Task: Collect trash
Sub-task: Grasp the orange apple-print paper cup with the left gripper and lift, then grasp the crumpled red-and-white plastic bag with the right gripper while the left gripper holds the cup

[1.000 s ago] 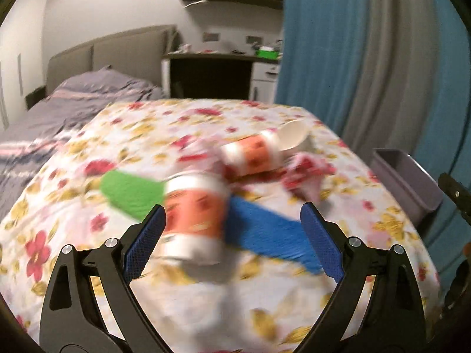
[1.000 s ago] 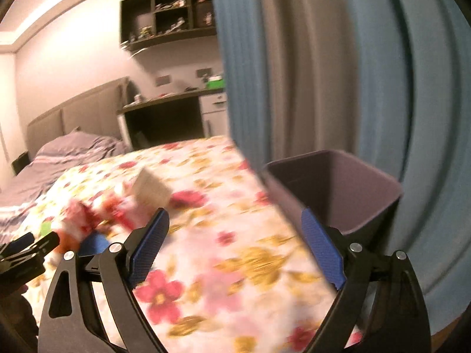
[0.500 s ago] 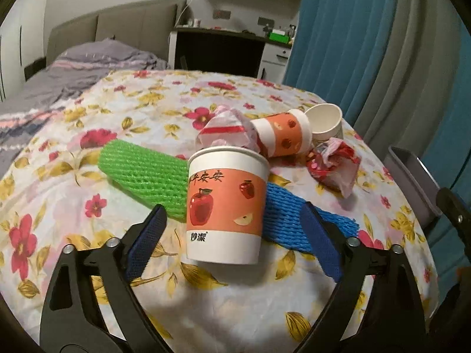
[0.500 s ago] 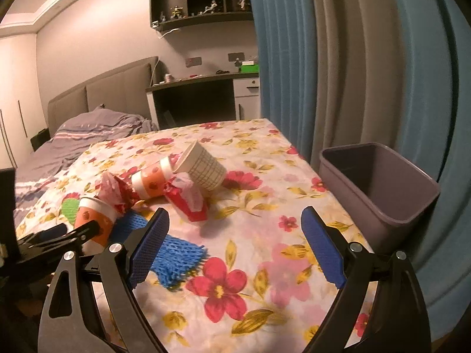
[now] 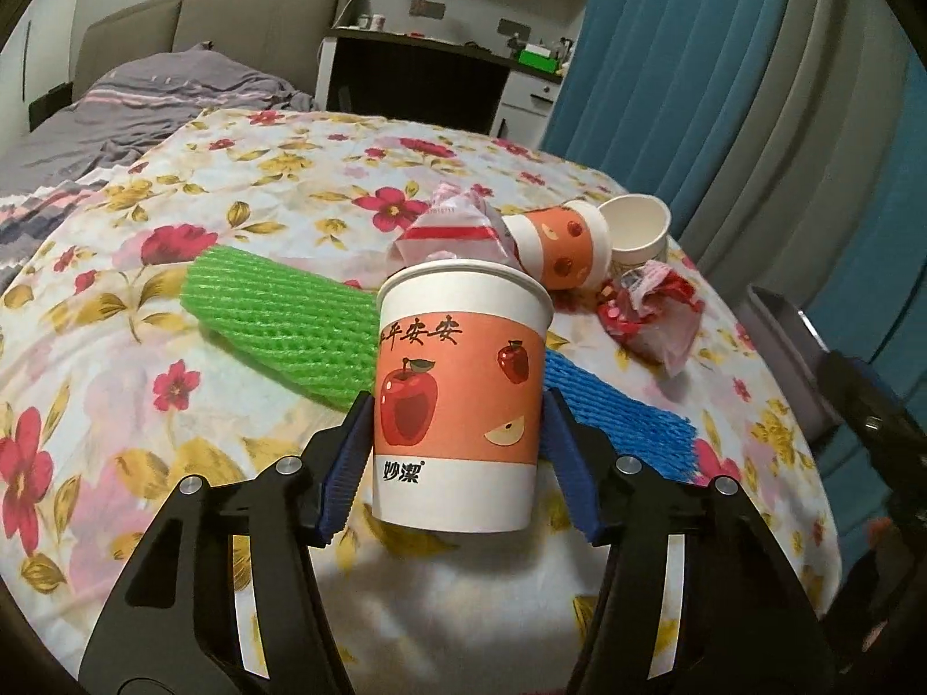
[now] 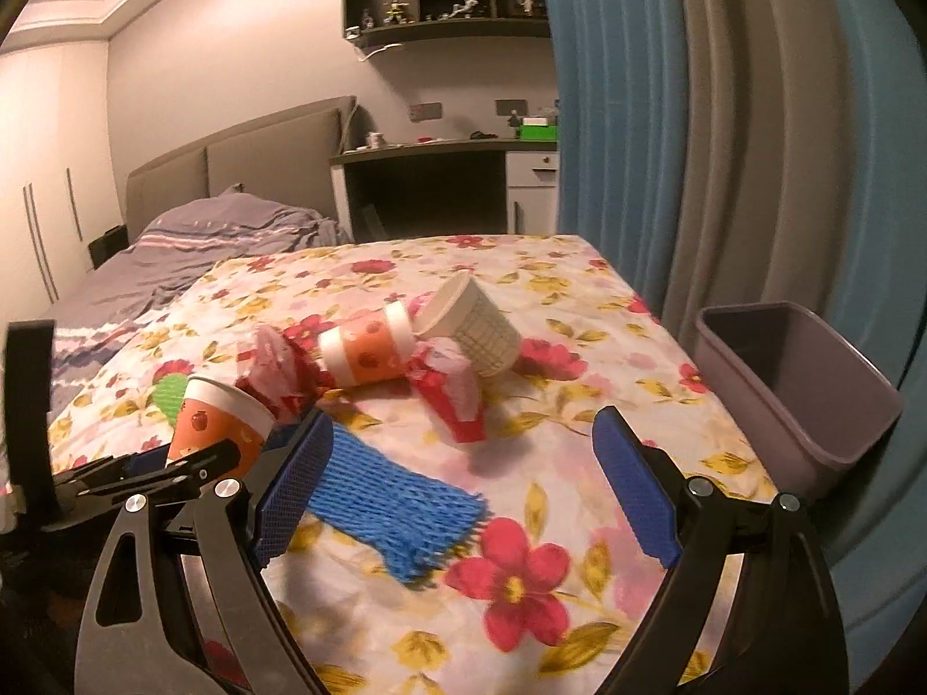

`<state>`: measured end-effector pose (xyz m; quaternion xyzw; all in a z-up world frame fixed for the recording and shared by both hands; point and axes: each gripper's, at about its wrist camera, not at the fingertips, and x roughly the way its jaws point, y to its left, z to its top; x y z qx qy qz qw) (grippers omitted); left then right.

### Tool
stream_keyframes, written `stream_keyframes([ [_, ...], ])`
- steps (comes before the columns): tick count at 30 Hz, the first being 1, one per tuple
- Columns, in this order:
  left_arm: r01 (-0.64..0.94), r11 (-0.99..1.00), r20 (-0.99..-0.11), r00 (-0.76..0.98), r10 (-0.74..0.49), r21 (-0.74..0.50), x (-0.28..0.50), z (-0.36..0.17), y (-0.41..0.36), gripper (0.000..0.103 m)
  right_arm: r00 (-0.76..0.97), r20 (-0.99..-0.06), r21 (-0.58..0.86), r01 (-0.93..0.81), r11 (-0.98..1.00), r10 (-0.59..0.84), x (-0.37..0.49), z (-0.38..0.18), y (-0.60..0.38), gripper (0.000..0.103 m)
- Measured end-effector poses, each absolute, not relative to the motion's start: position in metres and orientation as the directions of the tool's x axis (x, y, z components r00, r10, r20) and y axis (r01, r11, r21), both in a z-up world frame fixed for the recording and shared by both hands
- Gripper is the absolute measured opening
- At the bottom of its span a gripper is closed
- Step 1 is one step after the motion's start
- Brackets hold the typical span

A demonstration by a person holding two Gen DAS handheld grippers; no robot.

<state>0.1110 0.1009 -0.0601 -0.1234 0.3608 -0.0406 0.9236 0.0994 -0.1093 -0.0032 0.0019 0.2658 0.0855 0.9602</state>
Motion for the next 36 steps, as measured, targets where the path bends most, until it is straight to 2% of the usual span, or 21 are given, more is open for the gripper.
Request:
stream_keyframes([
  [8, -0.024, 0.965, -0.636, 0.756, -0.152, -0.26, 0.074, -0.053, 0.129, 0.057, 0.809, -0.537, 0.054, -0.252, 0.966, 0.241, 0.109, -0.008, -0.072, 0.088],
  [23, -0.202, 0.947, -0.613, 0.79, 0.007, -0.25, 0.058, -0.05, 0.198, 0.057, 0.75, -0.601, 0.034, -0.321, 0.947, 0.275, 0.153, -0.03, 0.005, 0.088],
  [28, -0.216, 0.941, -0.611, 0.792, 0.012, -0.262, 0.059, -0.052, 0.207, 0.057, 0.723, -0.636, 0.039, -0.317, 0.948, 0.268, 0.17, -0.04, 0.012, 0.08],
  [31, -0.225, 0.936, -0.611, 0.791, 0.013, -0.272, 0.06, -0.053, 0.212, 0.057, 0.707, -0.654, 0.045, -0.321, 0.946, 0.271, 0.174, -0.045, 0.015, 0.071],
  [34, -0.226, 0.935, -0.612, 0.791, 0.011, -0.275, 0.061, -0.054, 0.214, 0.057, 0.682, -0.673, 0.055, -0.339, 0.939, 0.286, 0.177, -0.051, 0.02, 0.057],
  [36, -0.226, 0.935, -0.613, 0.79, 0.01, -0.275, 0.061, -0.054, 0.214, 0.057, 0.665, -0.683, 0.069, -0.354, 0.933, 0.303, 0.179, -0.053, 0.021, 0.042],
])
